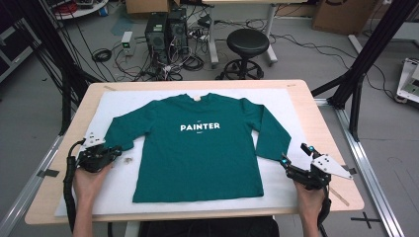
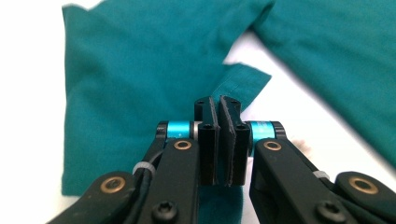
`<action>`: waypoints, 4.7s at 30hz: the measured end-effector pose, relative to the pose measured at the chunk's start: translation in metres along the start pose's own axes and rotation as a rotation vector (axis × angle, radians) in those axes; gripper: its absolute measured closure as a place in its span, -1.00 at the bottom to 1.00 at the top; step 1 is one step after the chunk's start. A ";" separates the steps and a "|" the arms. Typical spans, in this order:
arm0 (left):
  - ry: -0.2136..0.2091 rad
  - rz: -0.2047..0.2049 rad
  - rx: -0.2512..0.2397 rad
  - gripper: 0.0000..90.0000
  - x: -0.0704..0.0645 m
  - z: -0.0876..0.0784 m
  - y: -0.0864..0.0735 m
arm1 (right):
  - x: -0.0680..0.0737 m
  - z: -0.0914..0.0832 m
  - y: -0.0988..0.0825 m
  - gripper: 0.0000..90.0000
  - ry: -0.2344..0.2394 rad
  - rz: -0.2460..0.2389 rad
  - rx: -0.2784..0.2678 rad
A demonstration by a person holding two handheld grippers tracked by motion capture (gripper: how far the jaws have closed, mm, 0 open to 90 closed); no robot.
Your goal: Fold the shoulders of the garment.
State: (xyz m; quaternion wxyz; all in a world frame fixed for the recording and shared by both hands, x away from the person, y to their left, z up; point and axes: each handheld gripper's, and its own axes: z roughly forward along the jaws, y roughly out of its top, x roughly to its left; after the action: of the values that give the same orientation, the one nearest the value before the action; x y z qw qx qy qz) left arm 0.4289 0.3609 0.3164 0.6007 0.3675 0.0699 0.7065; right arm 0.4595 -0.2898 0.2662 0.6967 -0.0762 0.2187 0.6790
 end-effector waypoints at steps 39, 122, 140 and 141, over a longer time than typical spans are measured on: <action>-0.253 0.134 -0.121 0.91 -0.121 0.049 0.081 | 0.001 0.001 0.001 -0.58 -0.008 -0.010 0.012; -0.493 0.273 -0.063 0.89 -0.245 0.108 0.093 | 0.002 0.003 0.001 -0.58 -0.011 -0.021 0.025; -0.449 0.220 -0.100 -0.13 -0.204 0.069 0.097 | 0.002 0.003 0.001 -0.58 -0.009 -0.020 0.024; -0.442 0.214 -0.108 -0.14 -0.198 0.064 0.096 | 0.002 0.003 0.001 -0.58 -0.010 -0.020 0.024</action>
State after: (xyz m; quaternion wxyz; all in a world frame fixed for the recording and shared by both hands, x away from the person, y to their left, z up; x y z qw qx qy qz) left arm 0.3929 0.1355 0.3280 0.5421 0.4856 -0.1403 0.6713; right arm 0.4590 -0.2869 0.2679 0.7054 -0.0666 0.2227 0.6696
